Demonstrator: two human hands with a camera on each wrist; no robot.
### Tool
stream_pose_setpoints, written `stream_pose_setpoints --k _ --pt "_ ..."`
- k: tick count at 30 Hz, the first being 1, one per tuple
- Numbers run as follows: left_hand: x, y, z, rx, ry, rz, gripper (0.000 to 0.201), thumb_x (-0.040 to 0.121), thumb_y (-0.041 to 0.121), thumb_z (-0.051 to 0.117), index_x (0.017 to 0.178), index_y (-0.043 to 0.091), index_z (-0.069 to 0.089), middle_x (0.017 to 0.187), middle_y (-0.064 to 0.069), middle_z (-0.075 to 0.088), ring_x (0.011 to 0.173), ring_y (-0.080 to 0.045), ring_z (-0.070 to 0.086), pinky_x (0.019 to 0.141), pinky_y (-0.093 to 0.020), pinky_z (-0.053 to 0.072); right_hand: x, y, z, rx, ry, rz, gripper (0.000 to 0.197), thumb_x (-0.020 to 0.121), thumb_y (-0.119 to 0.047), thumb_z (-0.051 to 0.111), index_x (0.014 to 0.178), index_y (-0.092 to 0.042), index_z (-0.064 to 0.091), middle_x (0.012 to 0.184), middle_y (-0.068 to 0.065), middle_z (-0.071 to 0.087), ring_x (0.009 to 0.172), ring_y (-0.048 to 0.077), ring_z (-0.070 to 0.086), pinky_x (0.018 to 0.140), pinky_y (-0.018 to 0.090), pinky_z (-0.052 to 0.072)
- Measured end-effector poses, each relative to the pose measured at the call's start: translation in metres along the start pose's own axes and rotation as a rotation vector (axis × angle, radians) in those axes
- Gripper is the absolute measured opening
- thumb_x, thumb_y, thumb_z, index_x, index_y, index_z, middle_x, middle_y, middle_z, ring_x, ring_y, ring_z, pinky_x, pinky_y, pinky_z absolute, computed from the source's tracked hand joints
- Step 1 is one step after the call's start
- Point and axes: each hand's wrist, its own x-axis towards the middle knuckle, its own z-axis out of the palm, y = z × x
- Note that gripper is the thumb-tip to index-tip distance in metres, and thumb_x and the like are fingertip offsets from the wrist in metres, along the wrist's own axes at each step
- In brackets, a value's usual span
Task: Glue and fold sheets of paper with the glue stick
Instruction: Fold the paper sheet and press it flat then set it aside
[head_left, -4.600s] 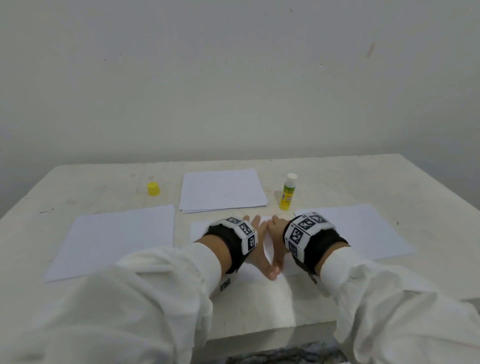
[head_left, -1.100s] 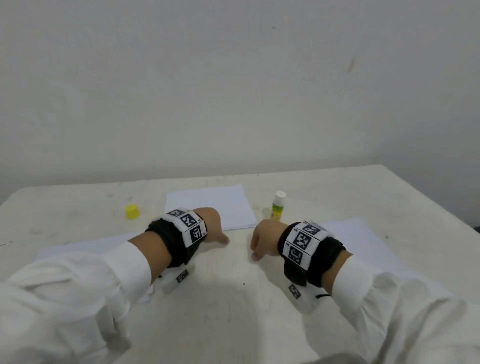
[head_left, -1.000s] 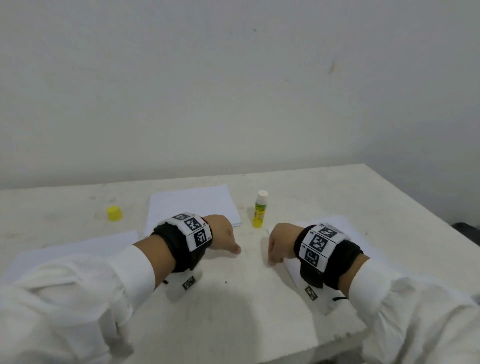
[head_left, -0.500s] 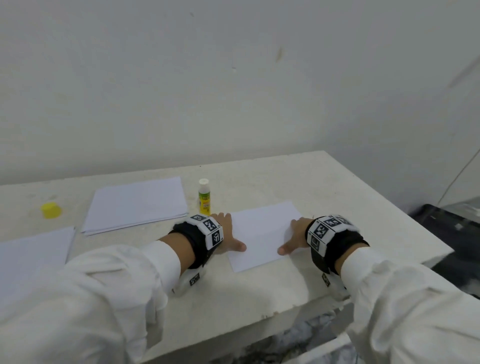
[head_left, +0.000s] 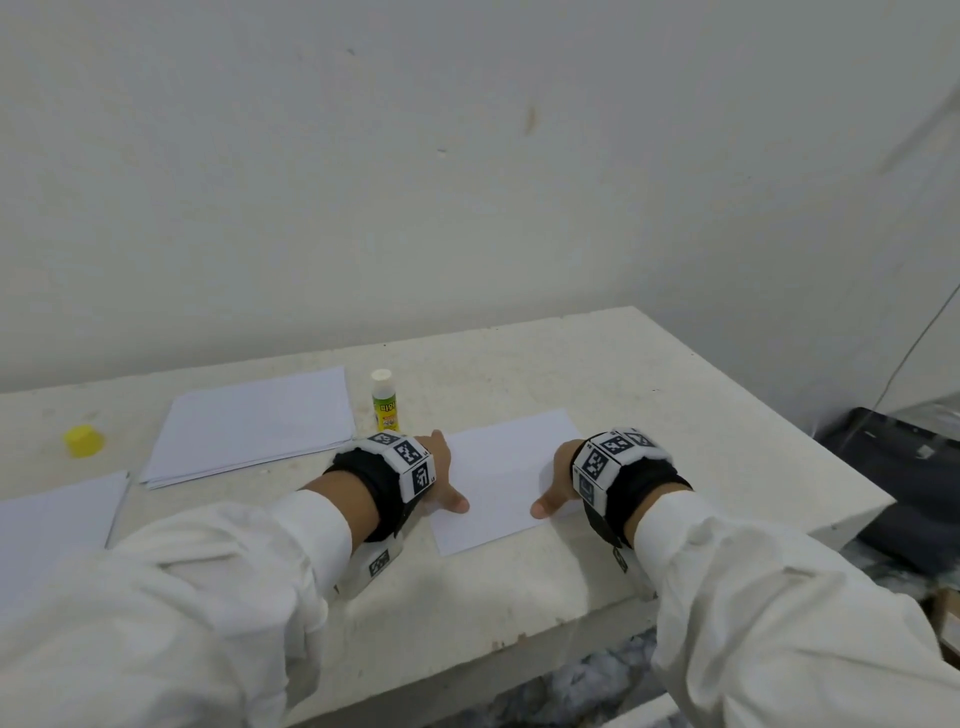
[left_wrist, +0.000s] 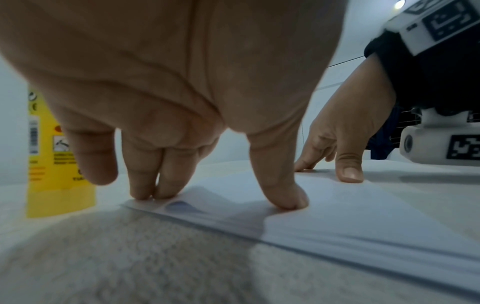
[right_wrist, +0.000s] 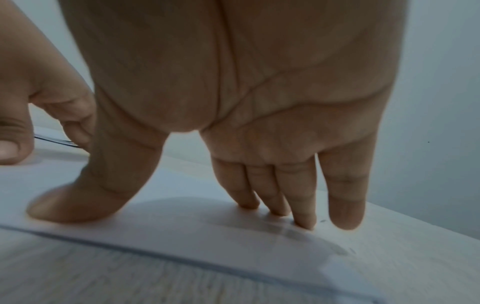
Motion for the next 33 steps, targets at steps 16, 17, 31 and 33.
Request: stream_pose_setpoints --k 16,17,31,33 --pt "-0.018 -0.009 0.001 -0.979 0.09 -0.062 0.091 0.08 0.017 0.075 0.15 0.032 0.019 0.124 -0.008 0.046 0.096 -0.027 0.061 0.083 -0.044 0.056 -0.01 0.007 0.003 0.12 0.051 -0.022 0.056 0.067 -0.068 0.069 0.083 -0.016 0.059 0.1 0.003 0.066 0.102 0.028 0.062 0.095 0.041 0.047" --pt "-0.02 -0.01 0.002 -1.078 0.034 -0.087 0.088 0.081 0.013 0.074 0.149 0.03 0.022 0.117 -0.007 0.05 0.088 -0.025 0.061 0.082 -0.043 0.056 -0.012 0.006 0.003 0.127 0.056 -0.03 0.051 0.069 -0.065 0.069 0.075 -0.016 0.055 0.096 0.002 0.064 0.103 0.027 0.062 0.096 0.04 0.047" --pt "-0.036 0.009 -0.01 -0.218 -0.114 0.043 0.069 0.095 0.05 0.046 0.151 0.015 0.024 0.156 -0.003 0.024 0.142 -0.022 0.025 0.112 -0.03 0.022 -0.019 0.002 0.007 0.099 0.107 -0.05 0.046 0.078 -0.058 0.065 0.089 -0.015 0.053 0.097 0.004 0.059 0.102 0.025 0.06 0.098 0.039 0.045" --pt "-0.034 0.012 -0.006 -0.213 -0.103 0.033 0.077 0.092 0.052 0.051 0.152 0.016 0.018 0.158 -0.003 0.02 0.144 -0.022 0.02 0.114 -0.032 0.017 -0.018 0.002 0.008 0.106 0.102 -0.037 0.048 0.075 -0.061 0.066 0.087 -0.016 0.055 0.093 0.003 0.059 0.101 0.026 0.062 0.097 0.039 0.046"
